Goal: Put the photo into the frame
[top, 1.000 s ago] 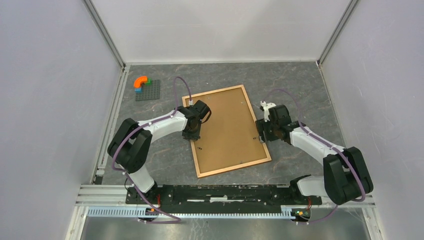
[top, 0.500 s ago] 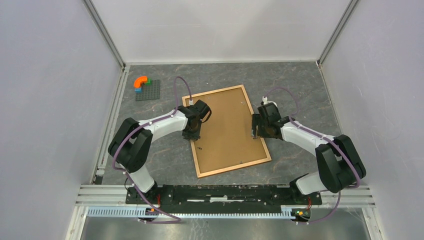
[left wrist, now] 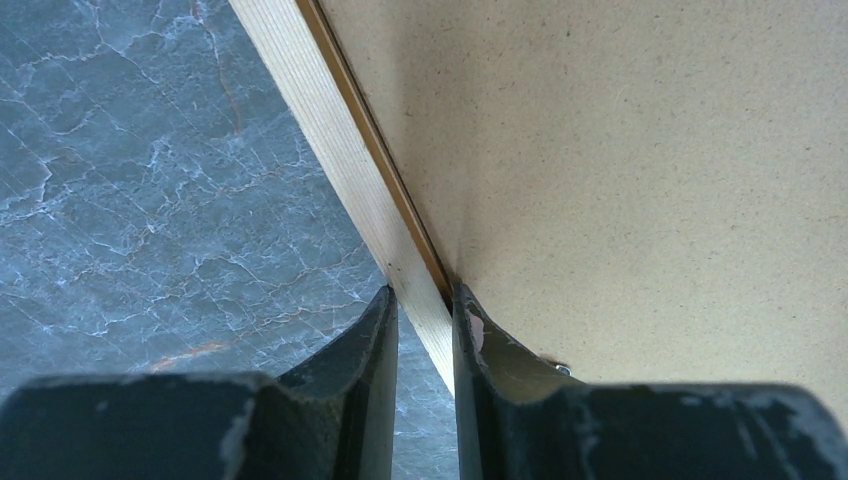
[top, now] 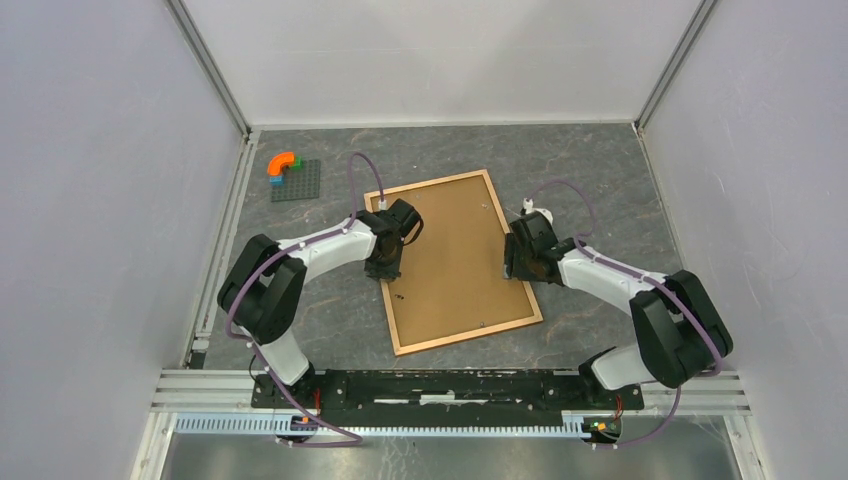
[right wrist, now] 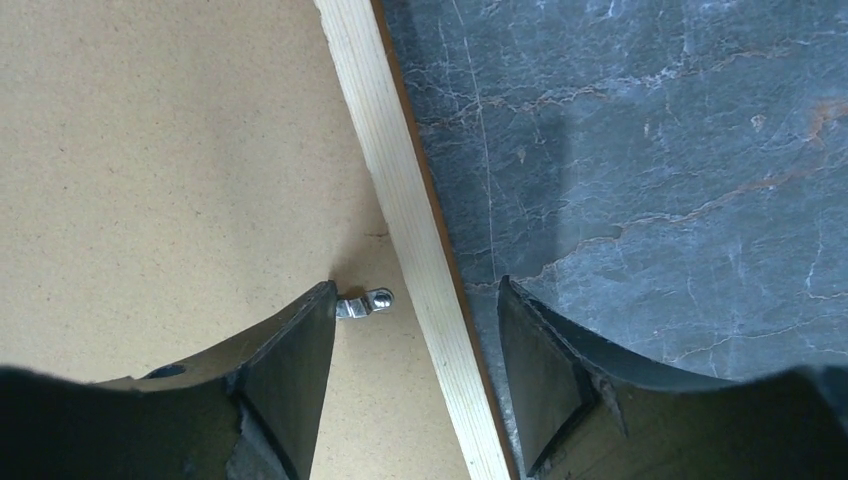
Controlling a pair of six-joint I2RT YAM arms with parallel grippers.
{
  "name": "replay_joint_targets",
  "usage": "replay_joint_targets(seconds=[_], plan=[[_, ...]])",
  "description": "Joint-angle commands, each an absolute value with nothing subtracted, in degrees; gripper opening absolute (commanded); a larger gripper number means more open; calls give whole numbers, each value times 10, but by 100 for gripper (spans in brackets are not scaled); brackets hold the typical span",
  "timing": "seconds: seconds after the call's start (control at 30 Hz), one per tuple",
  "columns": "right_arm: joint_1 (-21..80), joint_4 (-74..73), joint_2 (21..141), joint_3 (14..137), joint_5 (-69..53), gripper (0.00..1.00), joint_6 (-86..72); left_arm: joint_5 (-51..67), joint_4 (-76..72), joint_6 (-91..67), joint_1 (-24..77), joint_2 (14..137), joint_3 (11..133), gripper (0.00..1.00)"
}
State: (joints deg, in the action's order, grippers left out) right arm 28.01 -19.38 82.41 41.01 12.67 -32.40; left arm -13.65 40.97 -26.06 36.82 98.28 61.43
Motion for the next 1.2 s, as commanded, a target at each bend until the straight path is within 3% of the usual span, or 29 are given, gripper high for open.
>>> replay_joint_targets(seconds=[0.0,0.63,0.93,1.1,1.17], plan=[[282,-206,817,392,128,63,-299,-172,448,-235,360,1020,595,2],[282,-208,825,390,112,33,-120,-180,452,-237,360,1020,594,2],[283,-127,839,385,86,19,-32,-177,452,-237,360,1025,598,2],[282,-108,831,373,68,2,-38,-176,452,-235,361,1029,606,2],[283,-107,827,368,67,0,-41,-177,456,-234,360,1033,611,2]])
